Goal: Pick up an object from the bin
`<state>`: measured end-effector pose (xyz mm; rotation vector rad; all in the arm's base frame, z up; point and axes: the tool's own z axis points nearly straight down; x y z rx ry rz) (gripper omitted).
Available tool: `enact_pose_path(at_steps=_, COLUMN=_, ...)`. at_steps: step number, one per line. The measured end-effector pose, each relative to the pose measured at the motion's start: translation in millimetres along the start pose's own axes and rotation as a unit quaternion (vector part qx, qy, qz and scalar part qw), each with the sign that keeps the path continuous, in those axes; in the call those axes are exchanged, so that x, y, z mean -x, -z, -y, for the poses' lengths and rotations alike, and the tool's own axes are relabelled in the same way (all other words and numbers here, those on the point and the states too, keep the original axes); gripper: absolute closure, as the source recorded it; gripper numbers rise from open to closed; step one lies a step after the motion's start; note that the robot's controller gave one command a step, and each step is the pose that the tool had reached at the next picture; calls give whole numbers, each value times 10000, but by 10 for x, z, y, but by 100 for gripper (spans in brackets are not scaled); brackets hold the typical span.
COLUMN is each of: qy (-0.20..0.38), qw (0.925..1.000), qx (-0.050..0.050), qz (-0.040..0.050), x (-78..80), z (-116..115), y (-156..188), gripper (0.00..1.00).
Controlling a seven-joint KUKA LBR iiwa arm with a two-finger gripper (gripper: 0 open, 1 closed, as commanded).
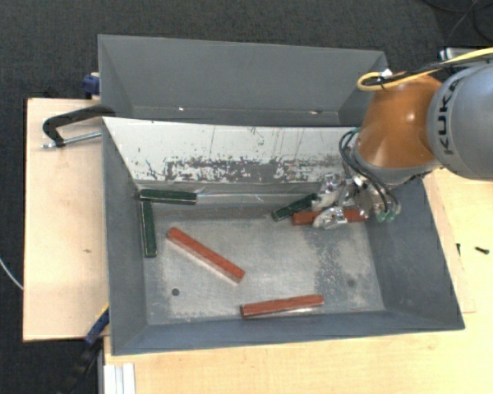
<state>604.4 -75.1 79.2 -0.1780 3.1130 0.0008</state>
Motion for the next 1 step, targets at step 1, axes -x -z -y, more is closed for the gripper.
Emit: enact_pose_path(at_steps=1, qy=265, qw=9996, qx=2, qz=-74, x=-181, z=-193, y=1508, gripper=100)
